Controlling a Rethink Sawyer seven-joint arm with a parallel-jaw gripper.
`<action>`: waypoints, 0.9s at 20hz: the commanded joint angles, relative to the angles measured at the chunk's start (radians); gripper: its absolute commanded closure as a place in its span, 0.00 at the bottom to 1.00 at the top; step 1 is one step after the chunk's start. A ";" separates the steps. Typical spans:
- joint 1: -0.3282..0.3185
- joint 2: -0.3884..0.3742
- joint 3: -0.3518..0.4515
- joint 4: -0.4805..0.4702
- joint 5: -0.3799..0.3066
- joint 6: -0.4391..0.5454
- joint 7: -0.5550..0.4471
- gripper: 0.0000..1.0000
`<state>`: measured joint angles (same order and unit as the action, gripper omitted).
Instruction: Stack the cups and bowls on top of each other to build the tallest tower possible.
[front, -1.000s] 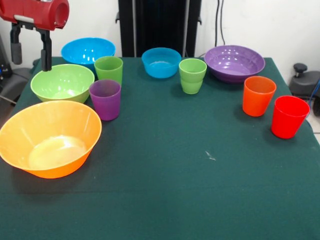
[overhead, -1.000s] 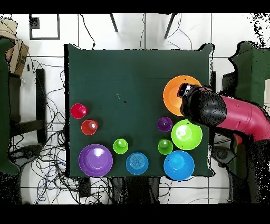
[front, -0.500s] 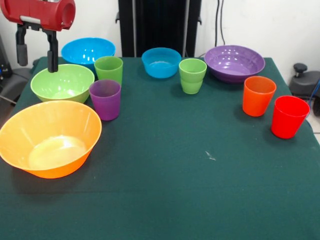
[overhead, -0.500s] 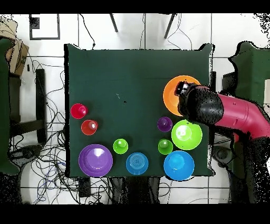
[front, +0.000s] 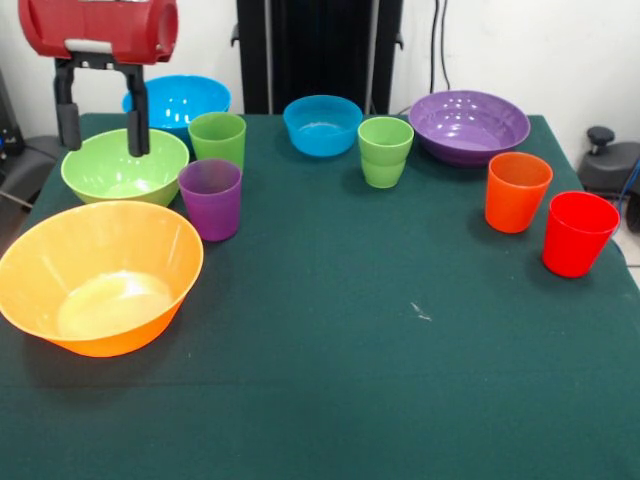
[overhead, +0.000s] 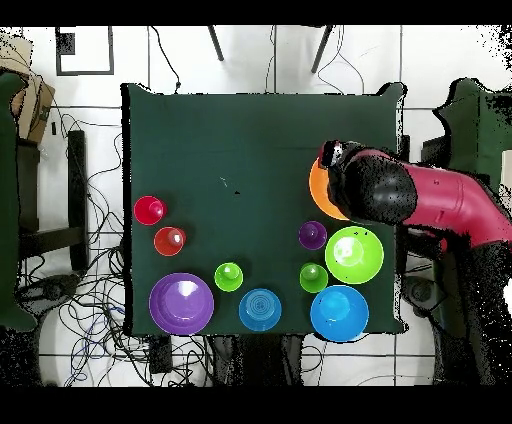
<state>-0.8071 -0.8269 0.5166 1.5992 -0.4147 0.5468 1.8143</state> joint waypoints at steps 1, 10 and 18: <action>-0.023 0.039 0.153 0.061 -0.106 0.063 -0.360 0.00; 0.144 0.003 -0.160 0.065 0.001 0.186 0.179 0.00; 0.155 0.092 -0.195 0.031 -0.004 0.078 0.140 0.00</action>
<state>-0.6879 -0.8244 0.4051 1.6067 -0.4022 0.5853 1.8258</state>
